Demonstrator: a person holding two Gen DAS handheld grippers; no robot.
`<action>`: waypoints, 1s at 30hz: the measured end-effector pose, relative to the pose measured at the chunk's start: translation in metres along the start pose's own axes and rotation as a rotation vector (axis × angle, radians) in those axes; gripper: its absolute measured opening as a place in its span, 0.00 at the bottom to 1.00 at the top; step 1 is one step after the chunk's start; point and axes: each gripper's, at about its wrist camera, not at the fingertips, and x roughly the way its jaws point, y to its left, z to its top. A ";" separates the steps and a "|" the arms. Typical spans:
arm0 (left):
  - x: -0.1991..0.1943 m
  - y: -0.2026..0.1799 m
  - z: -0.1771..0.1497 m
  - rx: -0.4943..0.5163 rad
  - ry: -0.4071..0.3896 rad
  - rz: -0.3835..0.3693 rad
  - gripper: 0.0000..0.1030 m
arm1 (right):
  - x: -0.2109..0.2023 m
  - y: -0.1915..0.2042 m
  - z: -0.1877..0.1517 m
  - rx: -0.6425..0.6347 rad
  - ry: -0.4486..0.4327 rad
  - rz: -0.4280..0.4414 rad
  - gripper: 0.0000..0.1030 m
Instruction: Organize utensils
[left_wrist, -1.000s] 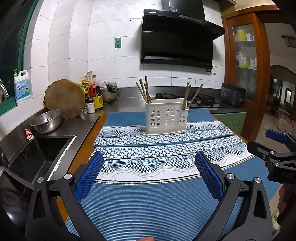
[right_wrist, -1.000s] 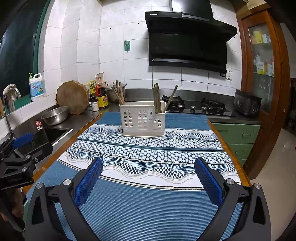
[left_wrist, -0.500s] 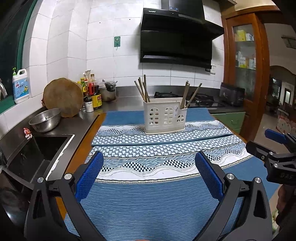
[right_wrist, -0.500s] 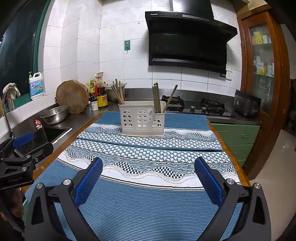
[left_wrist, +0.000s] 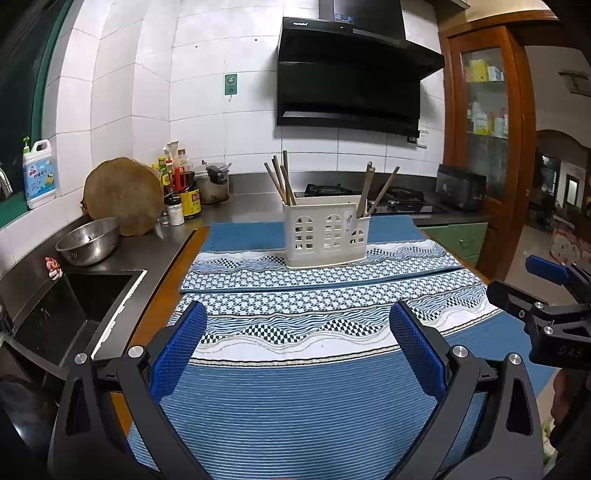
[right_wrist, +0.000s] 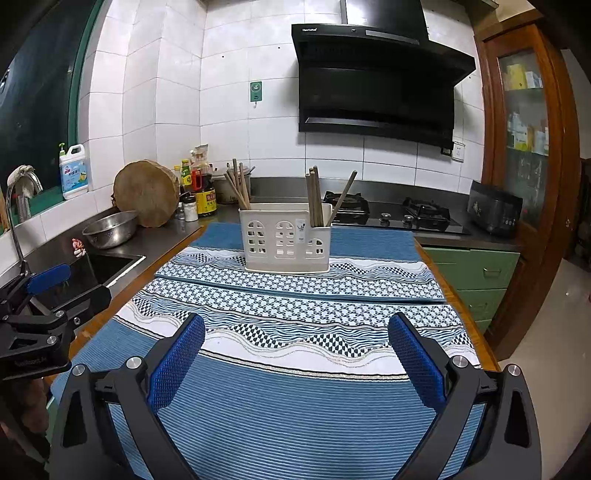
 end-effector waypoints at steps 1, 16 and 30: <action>0.000 0.000 0.000 0.000 0.001 0.000 0.95 | 0.000 0.000 0.000 0.000 0.000 0.001 0.93; -0.001 -0.001 -0.002 0.001 0.001 0.002 0.95 | 0.001 0.001 0.000 -0.002 0.003 0.001 0.93; 0.001 0.003 -0.003 -0.018 0.006 -0.002 0.95 | 0.003 -0.003 -0.003 0.000 0.007 0.003 0.93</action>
